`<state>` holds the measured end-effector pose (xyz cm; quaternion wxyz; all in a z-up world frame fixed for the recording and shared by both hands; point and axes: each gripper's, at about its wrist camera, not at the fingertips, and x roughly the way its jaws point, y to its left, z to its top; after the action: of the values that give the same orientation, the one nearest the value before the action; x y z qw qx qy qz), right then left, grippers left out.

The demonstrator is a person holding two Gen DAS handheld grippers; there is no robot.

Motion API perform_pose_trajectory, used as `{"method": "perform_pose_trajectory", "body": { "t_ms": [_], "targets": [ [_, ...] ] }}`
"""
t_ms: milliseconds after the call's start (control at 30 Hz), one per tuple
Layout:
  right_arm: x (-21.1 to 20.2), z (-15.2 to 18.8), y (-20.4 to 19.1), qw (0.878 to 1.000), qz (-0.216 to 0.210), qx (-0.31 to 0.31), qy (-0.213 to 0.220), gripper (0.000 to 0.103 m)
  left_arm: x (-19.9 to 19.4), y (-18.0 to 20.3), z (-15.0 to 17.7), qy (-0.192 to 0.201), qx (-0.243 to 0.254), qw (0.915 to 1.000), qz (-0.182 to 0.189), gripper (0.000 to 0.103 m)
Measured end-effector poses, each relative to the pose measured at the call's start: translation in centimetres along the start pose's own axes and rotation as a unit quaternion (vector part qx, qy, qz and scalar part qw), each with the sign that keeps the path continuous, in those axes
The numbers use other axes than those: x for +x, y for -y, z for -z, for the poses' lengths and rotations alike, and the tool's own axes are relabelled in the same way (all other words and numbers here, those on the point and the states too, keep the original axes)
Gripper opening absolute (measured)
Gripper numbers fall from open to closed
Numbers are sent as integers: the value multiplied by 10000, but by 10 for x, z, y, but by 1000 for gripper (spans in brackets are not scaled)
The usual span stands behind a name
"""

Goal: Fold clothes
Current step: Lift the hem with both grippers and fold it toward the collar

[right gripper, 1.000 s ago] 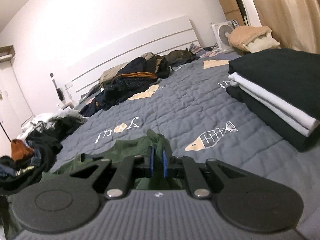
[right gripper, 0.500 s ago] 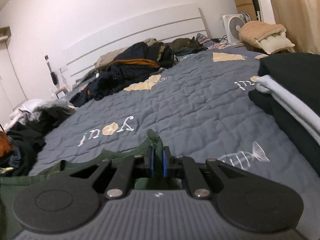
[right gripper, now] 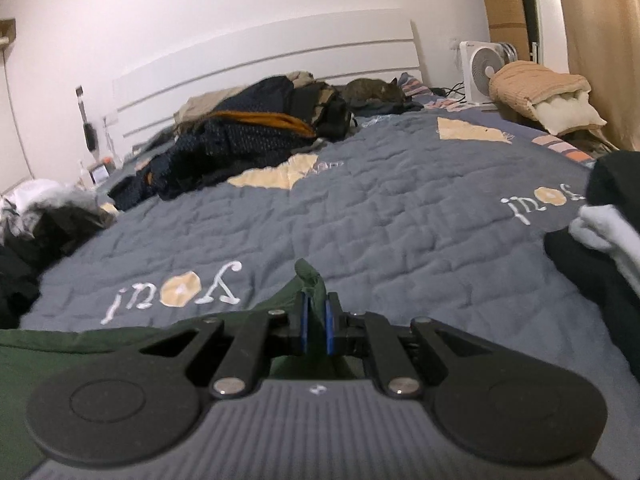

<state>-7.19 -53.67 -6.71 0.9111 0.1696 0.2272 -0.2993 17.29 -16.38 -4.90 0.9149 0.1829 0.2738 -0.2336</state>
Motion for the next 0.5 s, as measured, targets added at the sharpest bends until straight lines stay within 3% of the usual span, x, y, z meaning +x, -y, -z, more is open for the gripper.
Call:
{"method": "perform_pose_trajectory", "body": {
  "t_ms": [100, 200, 300, 333, 400, 500],
  "targets": [
    [15, 6, -4, 9998, 58, -204, -8, 8, 13, -1, 6, -60, -42, 10000, 0, 5],
    [30, 11, 0, 9994, 54, -187, -284, 9, 27, 1, 11, -256, 66, 9996, -35, 5],
    [38, 16, 5, 9989, 77, -155, -437, 12, 37, 2, 16, -412, 154, 9990, -125, 11],
    [35, 17, 7, 9992, 86, -119, -381, 12, 35, 1, 17, -337, 173, 9991, -190, 18],
    [24, 16, 11, 9997, 137, -32, -191, 18, 26, -7, 18, -250, 37, 9989, -390, 28],
    [2, 13, 18, 9999, 148, 52, -58, 31, 7, -20, 20, -107, -278, 9975, -644, 29]
  ]
}}
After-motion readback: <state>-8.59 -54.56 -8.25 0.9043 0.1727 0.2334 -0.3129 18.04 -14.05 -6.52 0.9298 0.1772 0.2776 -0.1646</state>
